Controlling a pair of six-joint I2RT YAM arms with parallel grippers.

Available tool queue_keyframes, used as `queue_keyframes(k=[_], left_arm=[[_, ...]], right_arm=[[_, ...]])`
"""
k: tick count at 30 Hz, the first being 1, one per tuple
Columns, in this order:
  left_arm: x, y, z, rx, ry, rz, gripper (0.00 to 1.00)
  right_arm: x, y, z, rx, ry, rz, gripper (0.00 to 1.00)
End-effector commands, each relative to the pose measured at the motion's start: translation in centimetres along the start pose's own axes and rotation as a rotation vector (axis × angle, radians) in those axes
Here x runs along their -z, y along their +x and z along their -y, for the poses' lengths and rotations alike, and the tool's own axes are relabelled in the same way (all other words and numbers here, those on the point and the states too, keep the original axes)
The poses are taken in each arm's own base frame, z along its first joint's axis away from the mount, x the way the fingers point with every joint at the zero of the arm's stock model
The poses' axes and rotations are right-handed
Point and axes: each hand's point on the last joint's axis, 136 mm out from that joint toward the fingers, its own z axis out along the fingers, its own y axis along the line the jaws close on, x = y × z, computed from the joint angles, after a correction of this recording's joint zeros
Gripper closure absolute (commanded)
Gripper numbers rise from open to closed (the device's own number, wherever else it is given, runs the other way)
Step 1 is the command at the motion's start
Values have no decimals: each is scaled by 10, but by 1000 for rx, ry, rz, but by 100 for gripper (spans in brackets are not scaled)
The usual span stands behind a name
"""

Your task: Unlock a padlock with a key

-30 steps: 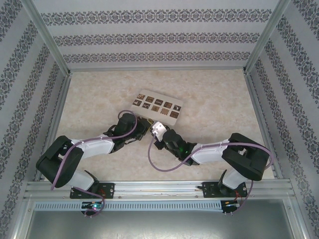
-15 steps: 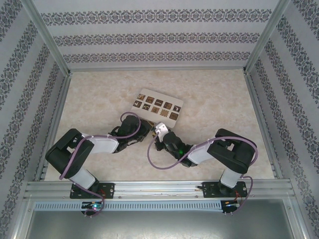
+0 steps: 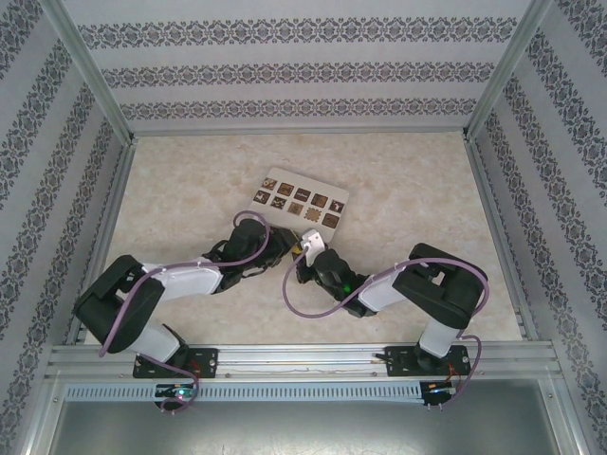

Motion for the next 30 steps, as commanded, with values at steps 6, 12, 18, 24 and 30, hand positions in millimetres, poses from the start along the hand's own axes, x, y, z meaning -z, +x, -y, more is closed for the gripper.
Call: queue_keyframes(k=[6,12,18,24,30], left_arm=[[27,-16,18,-174,-52,47,51],[47,-45,15,-271,-111,140,43],[59,-70,18,-393,-172,212,35],[66,-88,5,-416,-216,256,26],[72,-102,0,-410,-223,274,22]], right_arm=[[9,-13,-1,-125,-47,47,100],[13,-15,6,-292,-67,45,100],[9,-10,12,-467,-72,21,100],[4,-4,17,-602,-54,-1,100],[0,9,20,-697,-34,-21,100]])
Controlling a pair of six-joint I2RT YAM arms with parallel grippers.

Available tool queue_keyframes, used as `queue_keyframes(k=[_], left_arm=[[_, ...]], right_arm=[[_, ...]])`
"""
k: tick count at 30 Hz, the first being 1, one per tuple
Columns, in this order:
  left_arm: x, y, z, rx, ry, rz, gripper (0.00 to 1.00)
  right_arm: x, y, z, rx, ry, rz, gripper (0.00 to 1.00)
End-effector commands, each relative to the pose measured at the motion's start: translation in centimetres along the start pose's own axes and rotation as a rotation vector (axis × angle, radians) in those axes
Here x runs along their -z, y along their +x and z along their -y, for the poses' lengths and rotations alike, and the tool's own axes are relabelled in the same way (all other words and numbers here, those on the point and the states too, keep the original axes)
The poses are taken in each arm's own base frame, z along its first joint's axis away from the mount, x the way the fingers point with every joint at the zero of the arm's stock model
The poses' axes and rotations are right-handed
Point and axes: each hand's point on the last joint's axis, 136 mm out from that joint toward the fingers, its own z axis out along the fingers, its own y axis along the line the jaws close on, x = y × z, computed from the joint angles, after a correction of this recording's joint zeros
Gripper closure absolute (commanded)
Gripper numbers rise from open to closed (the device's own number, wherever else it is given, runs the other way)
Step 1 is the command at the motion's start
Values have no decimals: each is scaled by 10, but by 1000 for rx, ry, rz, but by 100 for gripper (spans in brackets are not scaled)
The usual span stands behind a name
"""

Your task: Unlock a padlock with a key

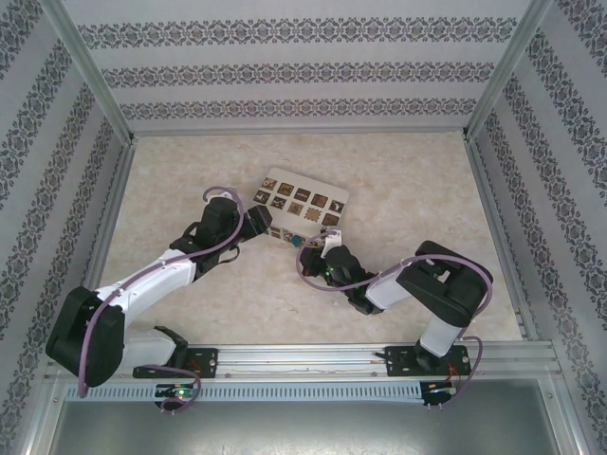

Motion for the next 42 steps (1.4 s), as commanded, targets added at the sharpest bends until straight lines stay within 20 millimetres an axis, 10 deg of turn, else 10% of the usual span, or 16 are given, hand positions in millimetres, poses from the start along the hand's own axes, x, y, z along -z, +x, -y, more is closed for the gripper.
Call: queue_keyframes(k=[1,24,42], left_arm=[[6,-9,-6,-38,-14,18,22],[-74,-33,-30,-203,-17,-178,15],[-89,4,-66,-222,-95,-329,19]], right_arm=[[-4,0,3,-106,-4,15,100],[-9,7,8,-148,-13,12,87],[0,-5,5,-104,-38,25,55]])
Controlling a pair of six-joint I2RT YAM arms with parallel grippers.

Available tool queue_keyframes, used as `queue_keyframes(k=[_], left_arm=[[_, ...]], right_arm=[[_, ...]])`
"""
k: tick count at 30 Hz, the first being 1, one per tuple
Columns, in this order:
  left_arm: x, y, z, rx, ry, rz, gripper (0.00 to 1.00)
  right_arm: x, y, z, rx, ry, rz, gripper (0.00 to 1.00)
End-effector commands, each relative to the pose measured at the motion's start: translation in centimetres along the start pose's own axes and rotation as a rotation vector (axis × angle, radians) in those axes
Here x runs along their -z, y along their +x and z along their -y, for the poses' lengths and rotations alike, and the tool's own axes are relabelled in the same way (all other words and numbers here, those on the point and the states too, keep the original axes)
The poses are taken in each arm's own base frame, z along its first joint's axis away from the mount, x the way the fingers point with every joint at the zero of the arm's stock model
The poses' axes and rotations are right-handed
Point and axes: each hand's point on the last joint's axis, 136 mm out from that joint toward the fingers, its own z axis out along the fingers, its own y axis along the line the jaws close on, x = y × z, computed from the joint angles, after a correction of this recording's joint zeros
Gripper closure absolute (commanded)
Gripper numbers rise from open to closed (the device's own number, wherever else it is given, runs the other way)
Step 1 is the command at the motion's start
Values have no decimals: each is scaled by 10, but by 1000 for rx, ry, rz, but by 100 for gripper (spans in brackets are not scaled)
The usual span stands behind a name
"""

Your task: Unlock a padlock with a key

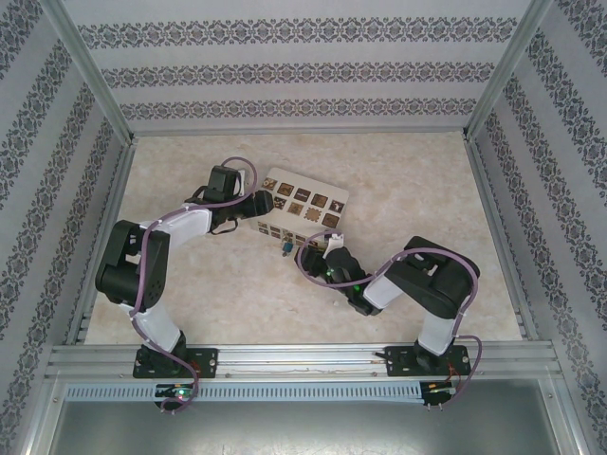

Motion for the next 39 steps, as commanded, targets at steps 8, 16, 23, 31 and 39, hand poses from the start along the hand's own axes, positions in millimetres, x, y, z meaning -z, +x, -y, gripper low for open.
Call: queue_keyframes(k=[8,16,23,31,39], left_arm=[[1,60,-29,58,-50,-127,29],[15,83,-29,111,-33,-139,33],[34,103,-18,146,-9,-145,33],[53,108,-9,170,12,-122,34],[70,87,0,143,14,-49,32]], right_arm=[[3,-28,-14,14,-75,38,52],[-5,-55,-8,29,-87,56,51],[-15,-74,-3,49,-114,55,46],[-32,-85,-6,130,-153,54,44],[-33,-94,-4,171,-153,75,43]])
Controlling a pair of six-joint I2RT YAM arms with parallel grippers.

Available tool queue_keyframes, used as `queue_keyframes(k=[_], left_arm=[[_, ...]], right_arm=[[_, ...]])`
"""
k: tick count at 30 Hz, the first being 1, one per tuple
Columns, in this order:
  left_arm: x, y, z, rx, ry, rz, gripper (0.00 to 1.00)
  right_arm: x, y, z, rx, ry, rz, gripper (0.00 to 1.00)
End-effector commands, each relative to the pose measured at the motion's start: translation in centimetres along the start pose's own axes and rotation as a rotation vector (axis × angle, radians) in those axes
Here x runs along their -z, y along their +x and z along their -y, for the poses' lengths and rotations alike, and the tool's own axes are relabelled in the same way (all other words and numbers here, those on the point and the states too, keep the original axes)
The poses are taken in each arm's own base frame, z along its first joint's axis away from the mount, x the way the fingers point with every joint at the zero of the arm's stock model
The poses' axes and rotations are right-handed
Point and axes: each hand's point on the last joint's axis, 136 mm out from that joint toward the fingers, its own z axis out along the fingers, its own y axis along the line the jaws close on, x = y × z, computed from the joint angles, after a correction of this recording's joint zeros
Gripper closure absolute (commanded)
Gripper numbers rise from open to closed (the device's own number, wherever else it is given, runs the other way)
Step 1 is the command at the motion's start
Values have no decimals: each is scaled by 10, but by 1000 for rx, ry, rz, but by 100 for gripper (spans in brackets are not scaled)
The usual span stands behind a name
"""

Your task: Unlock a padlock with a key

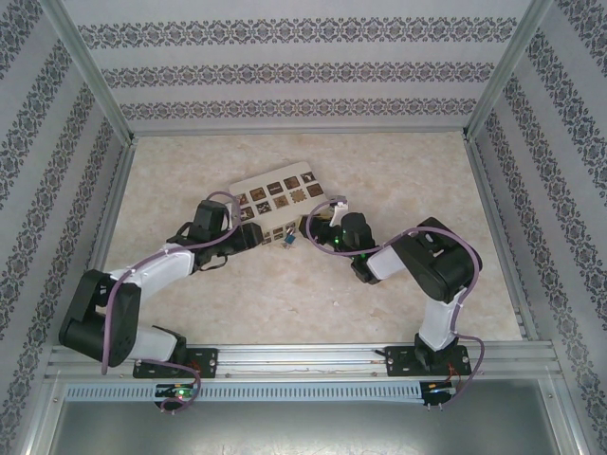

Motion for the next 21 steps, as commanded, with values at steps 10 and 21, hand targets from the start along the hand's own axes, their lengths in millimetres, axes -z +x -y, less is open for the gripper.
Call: queue_keyframes(k=[10,21], left_arm=[[46,-39,28,-116,-28,128,32],[36,-66,64,-161,75,120,52]], right_arm=[[33,-5,-3,17,-2,44,41],[37,16,-29,-43,-141,-24,29]])
